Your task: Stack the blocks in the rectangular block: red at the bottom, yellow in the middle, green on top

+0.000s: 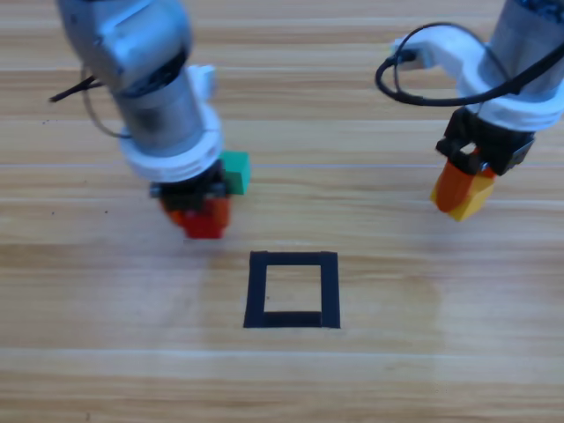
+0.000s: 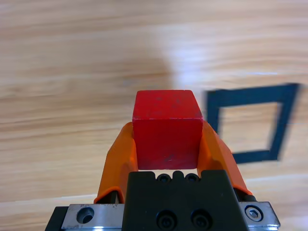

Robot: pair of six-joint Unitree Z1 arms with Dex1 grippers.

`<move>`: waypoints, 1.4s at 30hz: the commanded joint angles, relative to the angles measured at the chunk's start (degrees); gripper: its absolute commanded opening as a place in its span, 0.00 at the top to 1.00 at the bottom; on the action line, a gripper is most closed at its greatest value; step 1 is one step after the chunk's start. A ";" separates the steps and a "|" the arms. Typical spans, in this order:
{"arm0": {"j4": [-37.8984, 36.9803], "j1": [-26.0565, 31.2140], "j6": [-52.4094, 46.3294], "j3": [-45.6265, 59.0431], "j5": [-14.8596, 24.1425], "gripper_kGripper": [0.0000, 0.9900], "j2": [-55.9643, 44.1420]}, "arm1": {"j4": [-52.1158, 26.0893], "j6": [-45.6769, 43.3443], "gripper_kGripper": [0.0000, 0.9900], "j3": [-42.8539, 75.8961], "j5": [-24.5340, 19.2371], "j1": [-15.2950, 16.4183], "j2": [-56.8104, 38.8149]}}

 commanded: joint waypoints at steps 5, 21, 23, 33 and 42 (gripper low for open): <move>6.13 -12.51 -6.34 -9.90 0.82 1.00 9.05 | 0.81 0.05 1.00 3.40 0.00 -1.76 -0.06; 10.44 -13.56 -9.24 -17.99 0.21 1.00 15.82 | -0.24 0.49 1.00 4.80 -0.26 -1.76 -0.59; 10.44 -13.56 -9.41 -17.81 0.12 1.00 15.99 | -0.24 0.49 1.00 4.80 -0.26 -1.76 -0.50; 10.44 -13.56 -11.00 -17.02 -0.85 1.00 15.90 | -0.33 0.40 1.00 5.24 -0.18 -1.76 -0.32; 10.44 -13.56 -12.31 -16.41 -1.55 1.00 15.55 | -0.42 0.40 1.00 5.42 -0.18 -1.76 -0.32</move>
